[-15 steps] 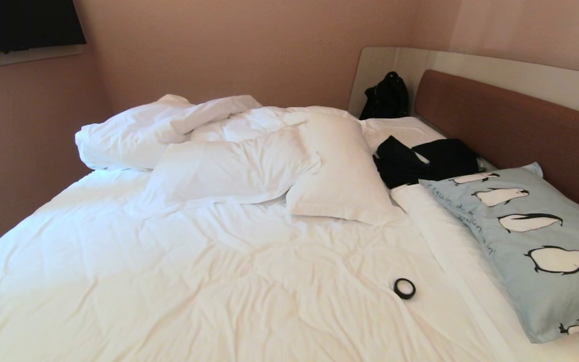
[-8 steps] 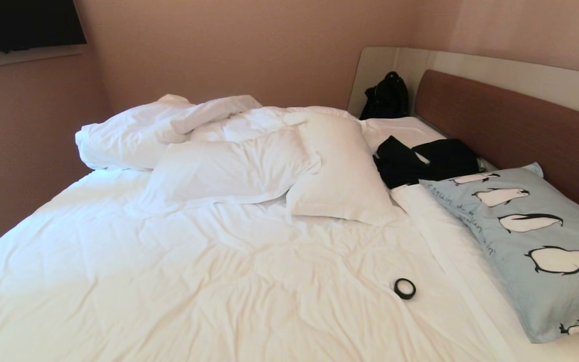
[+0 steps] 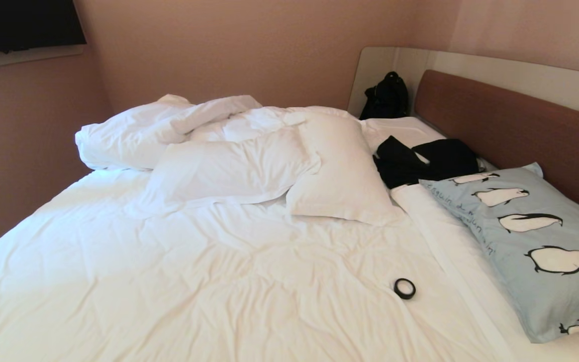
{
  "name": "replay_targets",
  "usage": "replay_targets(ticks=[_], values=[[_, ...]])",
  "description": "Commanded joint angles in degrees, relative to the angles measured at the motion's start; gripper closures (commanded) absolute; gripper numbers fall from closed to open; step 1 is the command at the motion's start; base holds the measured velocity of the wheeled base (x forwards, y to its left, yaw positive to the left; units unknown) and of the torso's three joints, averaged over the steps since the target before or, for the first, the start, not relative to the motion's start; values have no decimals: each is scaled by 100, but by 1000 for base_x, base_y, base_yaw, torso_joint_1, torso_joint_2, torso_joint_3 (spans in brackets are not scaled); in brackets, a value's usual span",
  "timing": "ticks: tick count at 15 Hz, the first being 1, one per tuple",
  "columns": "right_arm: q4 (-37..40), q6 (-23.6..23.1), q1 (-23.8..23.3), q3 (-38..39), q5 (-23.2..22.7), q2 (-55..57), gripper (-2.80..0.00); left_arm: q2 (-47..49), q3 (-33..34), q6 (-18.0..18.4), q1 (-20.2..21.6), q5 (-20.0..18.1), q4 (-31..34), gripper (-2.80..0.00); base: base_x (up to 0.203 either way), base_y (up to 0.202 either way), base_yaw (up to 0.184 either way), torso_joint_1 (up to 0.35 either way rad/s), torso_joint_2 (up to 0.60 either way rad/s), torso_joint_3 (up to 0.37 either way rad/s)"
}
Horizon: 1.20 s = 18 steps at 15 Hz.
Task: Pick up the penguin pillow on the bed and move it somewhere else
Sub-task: Pick up the pillow
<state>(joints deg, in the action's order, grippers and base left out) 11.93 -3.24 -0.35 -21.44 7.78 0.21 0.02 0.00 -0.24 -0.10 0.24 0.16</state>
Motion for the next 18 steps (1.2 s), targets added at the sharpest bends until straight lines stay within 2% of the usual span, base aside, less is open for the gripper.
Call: replay_targets(ticks=[1, 5, 13, 18], values=[[-606, 33, 0, 484, -636, -12, 0, -2, 9, -2, 1, 2, 2, 0, 0, 0, 0, 0, 0, 0], [-1201, 41, 0, 1258, -839, -12, 0, -2, 9, -2, 1, 2, 2, 0, 0, 0, 0, 0, 0, 0], [-1269, 48, 0, 2095, -801, -12, 0, -2, 9, -2, 1, 2, 2, 0, 0, 0, 0, 0, 0, 0], [-1185, 87, 0, 2135, -813, -12, 0, -2, 9, -2, 1, 2, 2, 0, 0, 0, 0, 0, 0, 0]])
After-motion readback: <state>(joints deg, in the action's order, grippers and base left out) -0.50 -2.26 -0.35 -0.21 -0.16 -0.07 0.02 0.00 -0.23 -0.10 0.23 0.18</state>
